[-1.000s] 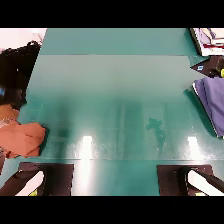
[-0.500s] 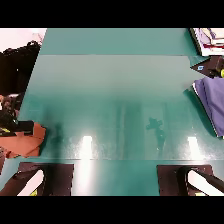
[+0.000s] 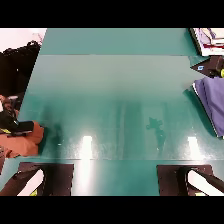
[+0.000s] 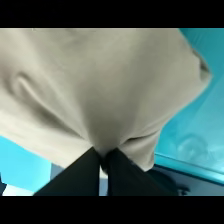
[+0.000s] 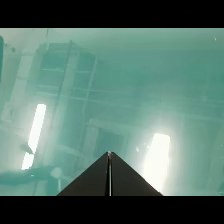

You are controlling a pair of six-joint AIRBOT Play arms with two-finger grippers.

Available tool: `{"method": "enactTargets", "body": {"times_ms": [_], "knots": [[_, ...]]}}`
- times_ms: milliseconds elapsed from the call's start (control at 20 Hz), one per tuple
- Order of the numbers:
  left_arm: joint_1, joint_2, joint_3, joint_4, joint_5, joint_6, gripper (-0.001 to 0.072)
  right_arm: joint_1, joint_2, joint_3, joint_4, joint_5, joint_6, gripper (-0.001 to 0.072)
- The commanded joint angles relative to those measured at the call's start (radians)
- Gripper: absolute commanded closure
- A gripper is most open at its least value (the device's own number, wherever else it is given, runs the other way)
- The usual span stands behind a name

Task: Fold the shirts.

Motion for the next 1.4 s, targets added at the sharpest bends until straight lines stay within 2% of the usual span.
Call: {"method": "enactTargets", "body": {"times_ms": [0,200,400,550,700,800,900,950,1000,1050,1150,1300,1350], "knots": [[0.000,0.001,0.215,-0.071,-0.013,0.024,0.0683,0.000,0.000,0.000,0.003,-0.027,0.000,0.0691],[-0.085,0.001,0.621,-0.151,-0.010,0.034,0.0684,0.000,0.000,0.000,0.013,-0.065,0.001,0.0691],[-0.326,0.001,0.858,-0.139,0.058,-0.015,0.0686,0.000,0.000,0.065,0.013,-0.074,0.001,0.0690],[-0.534,-0.023,0.871,-0.082,0.127,-0.085,0.0687,0.000,0.000,0.180,0.012,-0.093,0.001,0.0691],[-0.748,-0.126,0.867,-0.074,0.127,-0.143,0.0686,0.000,0.000,0.287,0.011,-0.099,0.001,0.0691],[-0.880,-0.234,0.859,-0.089,0.138,-0.150,0.0683,0.000,0.000,0.338,0.010,-0.097,0.001,0.0690],[-0.979,-0.364,0.860,-0.175,0.154,-0.135,0.0679,0.000,0.000,0.367,0.010,-0.094,0.001,0.0691],[-1.020,-0.431,0.860,-0.233,0.172,-0.093,0.0481,0.000,0.000,0.371,0.010,-0.093,0.001,0.0691],[-1.051,-0.491,0.860,-0.264,0.196,-0.079,0.0190,0.000,0.000,0.371,0.010,-0.090,0.001,0.0691],[-1.075,-0.546,0.860,-0.268,0.225,-0.064,0.0094,0.000,0.000,0.371,0.008,-0.079,0.001,0.0691],[-1.070,-0.603,0.860,-0.244,0.253,-0.001,0.0093,0.000,0.000,0.371,0.008,-0.061,0.001,0.0690],[-0.964,-0.611,0.866,-0.043,0.260,0.005,0.0093,0.000,0.000,0.371,0.007,-0.040,0.001,0.0690],[-0.894,-0.611,0.866,-0.039,0.260,0.004,0.0093,0.000,0.000,0.371,0.007,-0.040,0.001,0.0691]]}}
